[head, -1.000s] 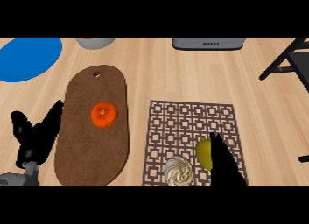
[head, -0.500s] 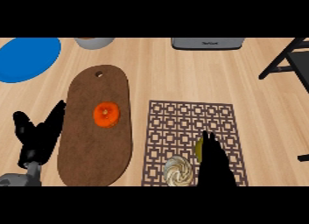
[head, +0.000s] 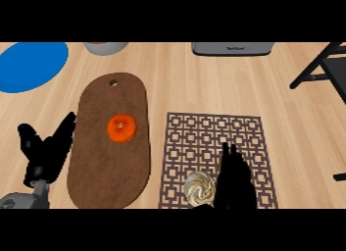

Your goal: Pick the cupcake from the placemat and place it in the tiered shelf

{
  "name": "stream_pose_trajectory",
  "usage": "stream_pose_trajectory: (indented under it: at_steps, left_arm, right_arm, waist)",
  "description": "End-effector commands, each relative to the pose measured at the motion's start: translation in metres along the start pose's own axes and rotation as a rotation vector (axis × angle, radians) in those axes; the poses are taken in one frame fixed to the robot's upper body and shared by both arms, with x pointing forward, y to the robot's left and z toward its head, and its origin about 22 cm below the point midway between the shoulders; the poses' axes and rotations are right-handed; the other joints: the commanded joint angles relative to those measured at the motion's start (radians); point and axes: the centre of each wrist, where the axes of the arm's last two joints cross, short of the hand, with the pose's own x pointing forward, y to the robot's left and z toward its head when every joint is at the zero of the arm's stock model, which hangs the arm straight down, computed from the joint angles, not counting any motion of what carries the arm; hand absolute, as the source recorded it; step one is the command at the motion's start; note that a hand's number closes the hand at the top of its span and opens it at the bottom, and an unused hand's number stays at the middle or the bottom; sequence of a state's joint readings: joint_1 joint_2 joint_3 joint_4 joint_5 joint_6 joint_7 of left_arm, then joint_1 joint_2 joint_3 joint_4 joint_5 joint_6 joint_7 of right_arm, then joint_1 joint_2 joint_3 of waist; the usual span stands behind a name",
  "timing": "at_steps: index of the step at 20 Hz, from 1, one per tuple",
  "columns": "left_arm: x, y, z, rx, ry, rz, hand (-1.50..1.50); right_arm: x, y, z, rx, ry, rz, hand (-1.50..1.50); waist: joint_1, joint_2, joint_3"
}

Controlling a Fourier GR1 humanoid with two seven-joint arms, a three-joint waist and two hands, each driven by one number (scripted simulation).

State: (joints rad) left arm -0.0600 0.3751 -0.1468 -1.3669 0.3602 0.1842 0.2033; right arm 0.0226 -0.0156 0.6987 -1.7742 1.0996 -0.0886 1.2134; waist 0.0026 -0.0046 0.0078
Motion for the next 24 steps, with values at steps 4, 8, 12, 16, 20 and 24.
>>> stream_pose_trajectory:
  at_steps: [4,8,12,16,20,24]
  left_arm:
    - [-0.018,0.005,0.001,-0.008,0.071,0.003,0.00]
    - [-0.013,0.003,0.003,-0.011,0.083,0.003,0.00]
    - [-0.016,0.002,0.000,-0.020,0.064,-0.015,0.00]
    - [0.002,0.008,-0.011,-0.008,0.062,0.006,0.00]
    - [-0.009,-0.010,-0.011,-0.010,0.068,-0.013,0.00]
    - [-0.031,-0.012,0.007,0.002,0.055,-0.008,0.00]
  right_arm:
    - [0.007,0.025,-0.012,-0.026,0.165,-0.049,-1.50]
    - [0.002,0.022,-0.012,0.021,0.141,-0.057,-1.50]
    - [0.018,0.031,-0.013,0.174,0.013,0.168,1.50]
    - [0.004,0.054,-0.008,0.150,-0.004,0.026,1.50]
    - [0.024,0.039,-0.010,0.114,-0.073,-0.009,1.50]
    - [0.033,0.032,0.042,0.015,-0.192,-0.049,1.50]
  waist:
    - [0.005,0.007,-0.008]
    - [0.001,0.005,-0.008]
    - [0.013,0.009,-0.008]
    - [0.003,0.007,-0.007]
    - [0.000,0.008,-0.008]
    - [0.000,0.002,-0.008]
